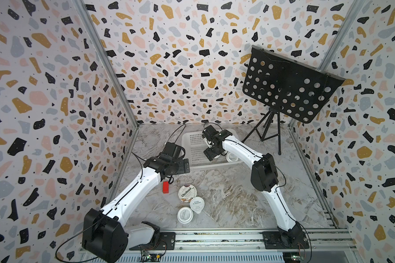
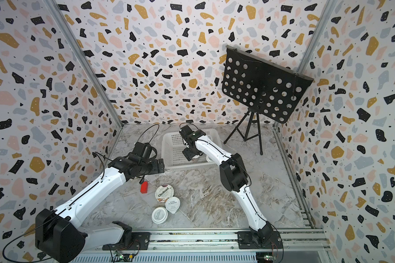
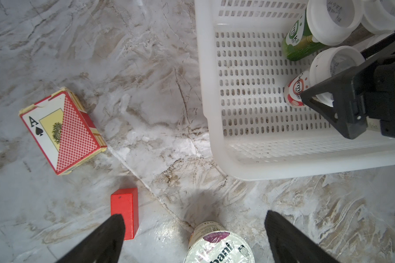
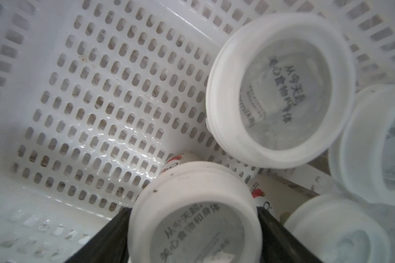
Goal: Put the yogurt in the basket
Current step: Place the yogurt in the basket.
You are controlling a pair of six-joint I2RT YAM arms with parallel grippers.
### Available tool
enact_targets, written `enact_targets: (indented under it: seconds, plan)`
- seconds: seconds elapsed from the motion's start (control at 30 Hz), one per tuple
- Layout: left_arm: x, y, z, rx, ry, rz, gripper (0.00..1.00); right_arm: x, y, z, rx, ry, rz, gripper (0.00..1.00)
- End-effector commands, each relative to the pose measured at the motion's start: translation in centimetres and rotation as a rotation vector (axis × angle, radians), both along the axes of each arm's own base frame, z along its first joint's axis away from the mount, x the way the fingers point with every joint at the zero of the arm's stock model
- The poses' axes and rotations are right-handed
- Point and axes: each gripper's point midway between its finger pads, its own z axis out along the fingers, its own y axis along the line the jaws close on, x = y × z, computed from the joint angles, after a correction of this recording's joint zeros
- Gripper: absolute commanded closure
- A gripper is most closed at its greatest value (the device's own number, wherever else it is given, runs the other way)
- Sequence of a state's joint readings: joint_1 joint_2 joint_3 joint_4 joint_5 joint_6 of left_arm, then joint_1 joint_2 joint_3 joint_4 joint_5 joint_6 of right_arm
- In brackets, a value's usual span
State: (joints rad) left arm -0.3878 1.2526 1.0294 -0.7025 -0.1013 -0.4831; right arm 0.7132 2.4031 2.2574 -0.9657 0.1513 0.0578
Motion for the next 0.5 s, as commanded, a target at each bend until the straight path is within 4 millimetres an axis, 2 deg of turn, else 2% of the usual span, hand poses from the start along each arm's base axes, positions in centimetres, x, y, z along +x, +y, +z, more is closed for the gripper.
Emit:
enact_targets:
  seconds: [0.0, 0.2, 0.3, 0.47]
  plan:
    - [0.5, -0.2, 0.8, -0.011, -0.031, -0.006, 0.0, 0.4, 0.1, 2.2, 0.021, -0.035, 0.004, 0.14]
    - [0.5, -0.2, 0.8, -0.012, -0.03, -0.006, 0.0, -0.2, 0.5, 5.4, 0.09, -0.052, 0.009, 0.05]
    - [0.5, -0.2, 0.9, -0.012, -0.03, -0.007, 0.0, -0.6, 0.4, 6.8, 0.115, -0.062, 0.007, 0.04]
    - [0.4, -0.1, 1.0, -0.014, -0.033, -0.008, 0.0, -1.3, -0.3, 7.8, 0.12, -0.065, -0.006, 0.04]
